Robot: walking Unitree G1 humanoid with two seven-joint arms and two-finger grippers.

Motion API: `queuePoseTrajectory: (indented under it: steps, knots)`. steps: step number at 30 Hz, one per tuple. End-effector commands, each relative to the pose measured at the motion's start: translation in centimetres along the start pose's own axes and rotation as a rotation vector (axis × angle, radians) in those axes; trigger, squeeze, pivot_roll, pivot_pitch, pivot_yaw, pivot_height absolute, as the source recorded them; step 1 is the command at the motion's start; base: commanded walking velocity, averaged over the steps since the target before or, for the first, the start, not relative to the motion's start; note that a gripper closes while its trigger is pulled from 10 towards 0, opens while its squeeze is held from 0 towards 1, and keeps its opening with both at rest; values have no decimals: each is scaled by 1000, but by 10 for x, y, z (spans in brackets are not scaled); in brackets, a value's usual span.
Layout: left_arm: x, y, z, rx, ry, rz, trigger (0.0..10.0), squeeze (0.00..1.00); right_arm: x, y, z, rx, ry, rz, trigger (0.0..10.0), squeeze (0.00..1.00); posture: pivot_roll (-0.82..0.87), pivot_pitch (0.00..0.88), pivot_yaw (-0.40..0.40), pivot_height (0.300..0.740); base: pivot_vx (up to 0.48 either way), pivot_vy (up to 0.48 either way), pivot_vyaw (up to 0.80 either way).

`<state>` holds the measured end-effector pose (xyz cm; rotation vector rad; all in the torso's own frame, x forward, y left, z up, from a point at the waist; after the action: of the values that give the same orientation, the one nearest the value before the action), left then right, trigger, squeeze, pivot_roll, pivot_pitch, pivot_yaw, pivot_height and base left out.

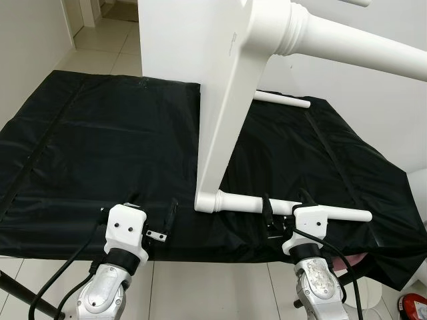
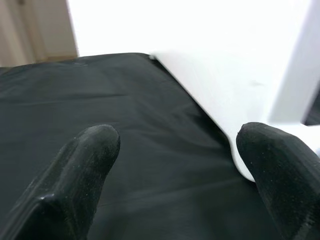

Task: Building children table

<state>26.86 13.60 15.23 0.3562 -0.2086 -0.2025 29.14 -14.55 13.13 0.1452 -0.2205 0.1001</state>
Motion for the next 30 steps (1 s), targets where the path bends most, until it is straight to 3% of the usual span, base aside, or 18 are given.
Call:
queuePoseTrajectory:
  steps: [1,25,30]
  knots:
    - [-1,-3,1,-23,0,-13,10000,0,-3,-6,-1,1,16,-8,10000,0,64,0,-134,740,0,0,0]
    - [-10,-4,11,-8,-53,11,10000,0,-13,-17,-3,-26,15,-39,10000,0,67,0,-140,740,0,0,0]
    - [-10,-6,12,-9,-57,15,10000,0,-13,-18,-4,-31,21,-40,10000,0,68,0,-144,740,0,-274,0]
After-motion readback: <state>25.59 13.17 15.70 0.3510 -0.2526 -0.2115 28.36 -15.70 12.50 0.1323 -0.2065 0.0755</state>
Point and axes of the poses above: a point about 5 cm out from each wrist's last joint towards the gripper, its own x axis pointing out of the wrist towards the gripper, its own z axis along the axis of the wrist's last joint, y = z × x, the point moved 6 cm from there along x, pointing out of the wrist towards the gripper, and after that the axes turned 14 degrees about x, right-handed, at the moved point
